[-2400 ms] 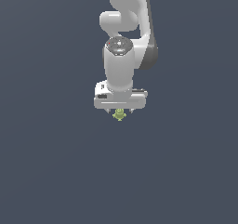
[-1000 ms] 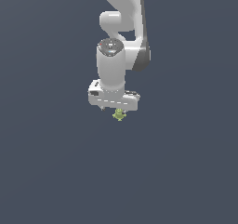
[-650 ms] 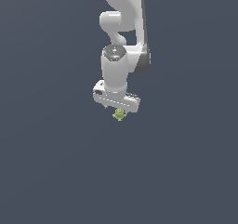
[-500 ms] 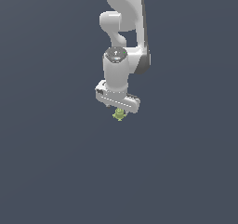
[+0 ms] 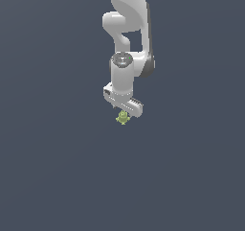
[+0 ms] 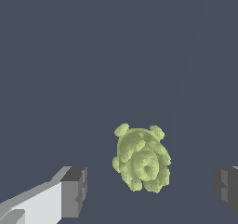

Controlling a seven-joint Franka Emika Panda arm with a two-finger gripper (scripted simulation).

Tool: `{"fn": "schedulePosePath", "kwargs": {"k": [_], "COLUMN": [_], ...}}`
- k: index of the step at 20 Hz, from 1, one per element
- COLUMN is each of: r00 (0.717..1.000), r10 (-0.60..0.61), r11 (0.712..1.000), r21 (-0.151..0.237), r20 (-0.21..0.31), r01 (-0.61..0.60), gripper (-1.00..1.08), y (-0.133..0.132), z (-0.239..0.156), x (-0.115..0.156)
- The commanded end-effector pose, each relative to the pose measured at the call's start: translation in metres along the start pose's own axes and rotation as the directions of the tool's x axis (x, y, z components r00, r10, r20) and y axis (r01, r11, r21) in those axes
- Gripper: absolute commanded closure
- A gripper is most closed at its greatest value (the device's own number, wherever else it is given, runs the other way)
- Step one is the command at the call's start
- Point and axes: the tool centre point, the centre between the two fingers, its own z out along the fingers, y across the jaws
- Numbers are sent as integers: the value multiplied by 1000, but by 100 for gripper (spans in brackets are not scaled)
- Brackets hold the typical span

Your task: Pick up the object and move it to a goal position.

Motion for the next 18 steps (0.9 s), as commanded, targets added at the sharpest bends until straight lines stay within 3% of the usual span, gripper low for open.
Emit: {"fn": "schedulePosePath", "kwargs": {"k": [1,18], "r00": [999,997], "r10": [35,75], "r11": [999,997], "r21": [-1,-3], "r20": [0,1], "r01": [-35,-75], "gripper": [-92,-92], "y": [2,6], "z": [4,28], "x": [-5,-12]}}
